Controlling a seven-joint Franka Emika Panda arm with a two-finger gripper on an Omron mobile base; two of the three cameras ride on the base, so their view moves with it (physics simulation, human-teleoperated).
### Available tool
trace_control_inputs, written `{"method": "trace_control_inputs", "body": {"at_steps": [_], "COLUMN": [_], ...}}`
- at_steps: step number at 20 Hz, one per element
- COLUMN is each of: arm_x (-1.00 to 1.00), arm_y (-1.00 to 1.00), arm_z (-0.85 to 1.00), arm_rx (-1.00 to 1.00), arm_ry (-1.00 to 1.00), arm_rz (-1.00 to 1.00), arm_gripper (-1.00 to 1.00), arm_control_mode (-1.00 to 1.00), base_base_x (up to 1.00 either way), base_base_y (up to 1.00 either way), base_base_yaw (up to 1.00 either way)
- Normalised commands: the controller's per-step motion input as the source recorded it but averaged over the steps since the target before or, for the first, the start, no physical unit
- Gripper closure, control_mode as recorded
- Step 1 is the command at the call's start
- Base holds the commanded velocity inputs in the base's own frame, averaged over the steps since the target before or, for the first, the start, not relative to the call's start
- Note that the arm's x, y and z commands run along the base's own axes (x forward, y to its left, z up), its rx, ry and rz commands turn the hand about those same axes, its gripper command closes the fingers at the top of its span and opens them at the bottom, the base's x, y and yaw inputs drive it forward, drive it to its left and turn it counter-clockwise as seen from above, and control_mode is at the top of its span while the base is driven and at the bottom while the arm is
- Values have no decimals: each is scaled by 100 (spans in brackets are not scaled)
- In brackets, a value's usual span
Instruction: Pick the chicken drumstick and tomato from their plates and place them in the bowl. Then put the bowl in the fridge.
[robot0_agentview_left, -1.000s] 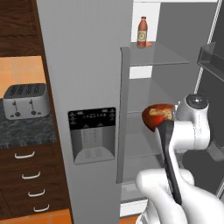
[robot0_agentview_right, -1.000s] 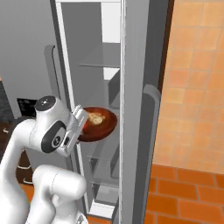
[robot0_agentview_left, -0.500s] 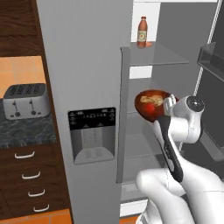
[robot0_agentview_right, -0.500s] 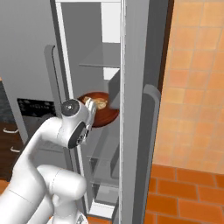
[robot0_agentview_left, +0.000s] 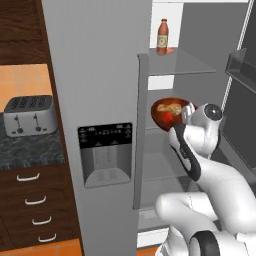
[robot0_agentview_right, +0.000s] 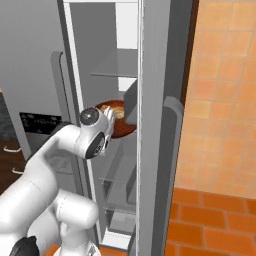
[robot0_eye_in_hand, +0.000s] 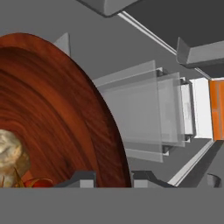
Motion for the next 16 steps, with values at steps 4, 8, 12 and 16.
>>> {"method": "trace_control_inputs", "body": {"at_steps": [4, 8, 12, 16], "arm_x": [3, 50, 77, 46], "arm_y": [-15, -4, 0, 0], "arm_z": [0, 0, 0, -2], "arm_rx": [0, 0, 0, 0], "arm_ry": [3, 5, 0, 0], "arm_rz": [0, 0, 0, 0], "arm_gripper": [100, 100, 100, 100], "arm_control_mode": [-100, -100, -100, -100], "base_base_x": [0, 0, 0, 0], "base_base_y": [0, 0, 0, 0], "base_base_yaw": [0, 0, 0, 0]}}
